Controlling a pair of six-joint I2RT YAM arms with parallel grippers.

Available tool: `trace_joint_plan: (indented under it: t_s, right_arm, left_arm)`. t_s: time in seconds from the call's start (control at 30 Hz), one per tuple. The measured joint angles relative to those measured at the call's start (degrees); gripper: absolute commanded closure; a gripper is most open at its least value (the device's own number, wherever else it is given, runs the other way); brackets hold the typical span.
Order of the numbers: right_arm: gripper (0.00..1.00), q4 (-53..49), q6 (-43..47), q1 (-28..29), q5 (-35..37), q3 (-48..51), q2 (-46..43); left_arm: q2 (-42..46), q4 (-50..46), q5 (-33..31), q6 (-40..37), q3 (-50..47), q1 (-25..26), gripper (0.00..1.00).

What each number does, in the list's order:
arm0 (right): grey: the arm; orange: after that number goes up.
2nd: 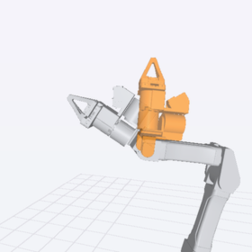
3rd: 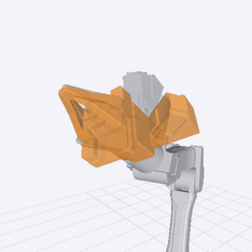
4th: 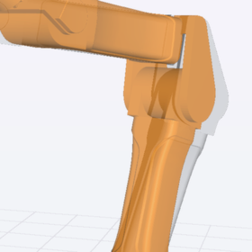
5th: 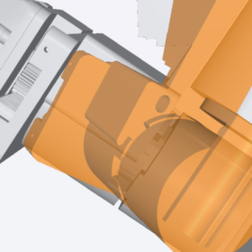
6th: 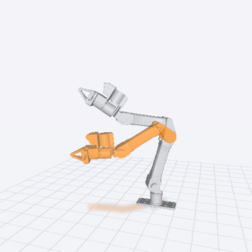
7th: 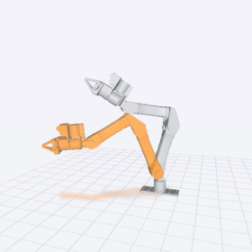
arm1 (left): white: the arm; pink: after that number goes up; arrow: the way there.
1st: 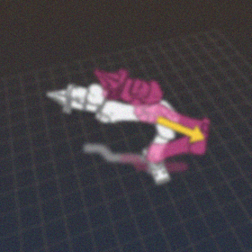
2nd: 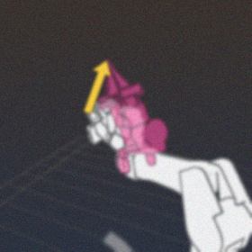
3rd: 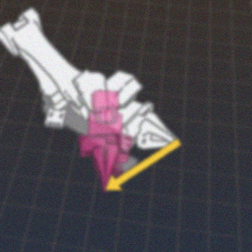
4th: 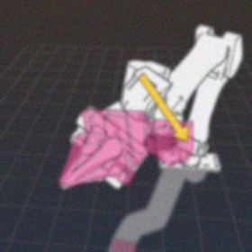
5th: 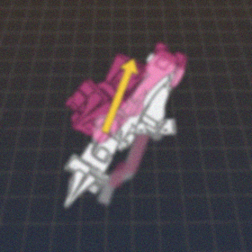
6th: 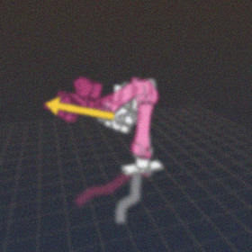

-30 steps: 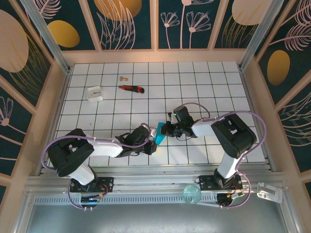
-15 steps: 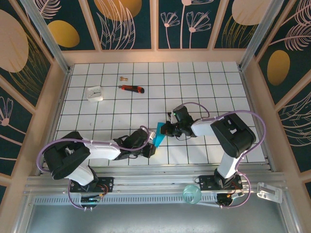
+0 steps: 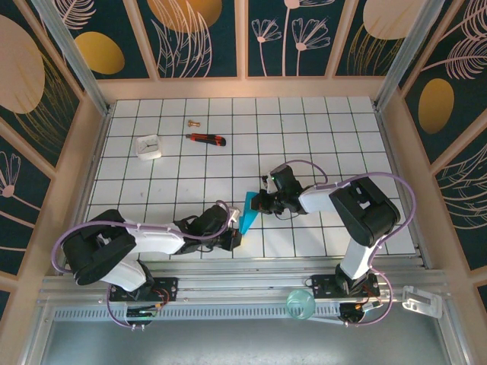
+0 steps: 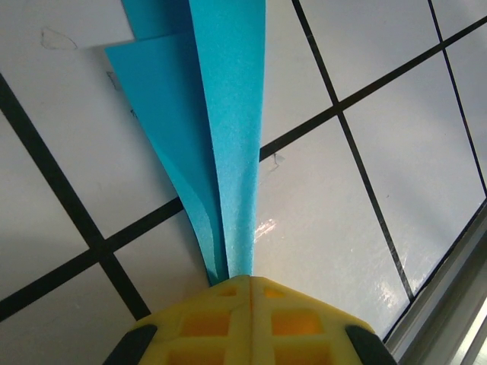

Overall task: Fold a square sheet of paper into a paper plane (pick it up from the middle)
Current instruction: Fold the wing for the fifth time at the center of the table.

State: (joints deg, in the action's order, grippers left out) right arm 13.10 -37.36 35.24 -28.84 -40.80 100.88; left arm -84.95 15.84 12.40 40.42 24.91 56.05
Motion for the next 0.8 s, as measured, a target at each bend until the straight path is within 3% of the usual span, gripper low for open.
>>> trace_joint_plan:
  t_s: [0.3, 0.53, 0.8]
  right_arm:
    - [0.95, 0.0, 0.0, 0.0, -0.2, -0.1, 0.1]
    - [0.95, 0.0, 0.4, 0.0, -0.2, -0.1, 0.1]
    - [0.95, 0.0, 0.8, 0.0, -0.2, -0.1, 0.1]
  left_arm:
    - [2.1, -1.7, 1.5, 1.4, -1.4, 0.2, 1.0]
    - [5.6, -8.9, 1.6, 1.3, -0.9, 0.9, 1.0]
    - [11.0, -15.0, 2.5, 1.3, 0.5, 1.3, 0.92]
